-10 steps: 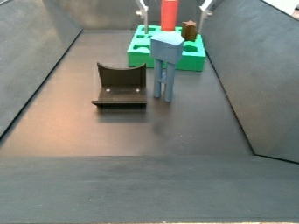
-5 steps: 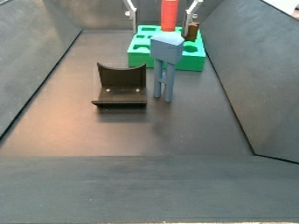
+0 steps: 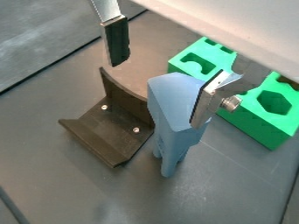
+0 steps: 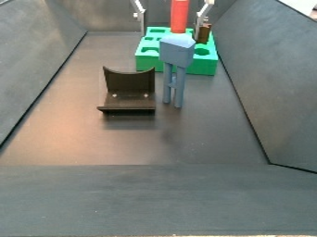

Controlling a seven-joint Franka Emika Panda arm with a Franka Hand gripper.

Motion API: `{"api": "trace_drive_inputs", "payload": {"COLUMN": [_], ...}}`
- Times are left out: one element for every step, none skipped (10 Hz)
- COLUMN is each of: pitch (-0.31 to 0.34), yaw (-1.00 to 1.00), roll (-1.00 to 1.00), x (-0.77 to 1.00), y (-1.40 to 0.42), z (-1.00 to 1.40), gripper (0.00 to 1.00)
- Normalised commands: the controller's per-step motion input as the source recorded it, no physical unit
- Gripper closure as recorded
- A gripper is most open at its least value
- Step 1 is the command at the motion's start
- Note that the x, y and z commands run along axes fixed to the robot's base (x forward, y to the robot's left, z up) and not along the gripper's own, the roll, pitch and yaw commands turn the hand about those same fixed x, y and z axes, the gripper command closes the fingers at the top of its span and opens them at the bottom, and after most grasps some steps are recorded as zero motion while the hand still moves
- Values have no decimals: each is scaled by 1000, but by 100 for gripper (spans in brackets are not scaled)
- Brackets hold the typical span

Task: Pick up the 3 prong object. Move up. Move to above the board. Insert the 3 prong object.
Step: Pick up the 3 prong object.

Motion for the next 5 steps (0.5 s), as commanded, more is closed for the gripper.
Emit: {"api": "trace_drive_inputs", "payload": {"pitch": [-11,-14,-23,-21,-14], "yaw": [-620,-666,-737,-751,-737], "roll": [4,10,0,1,14], "x": [0,0,0,0,0], "y": [0,0,0,-3,-9], "z": [-63,-83,-94,-120,-171], "gripper": [0,0,0,0,0]}}
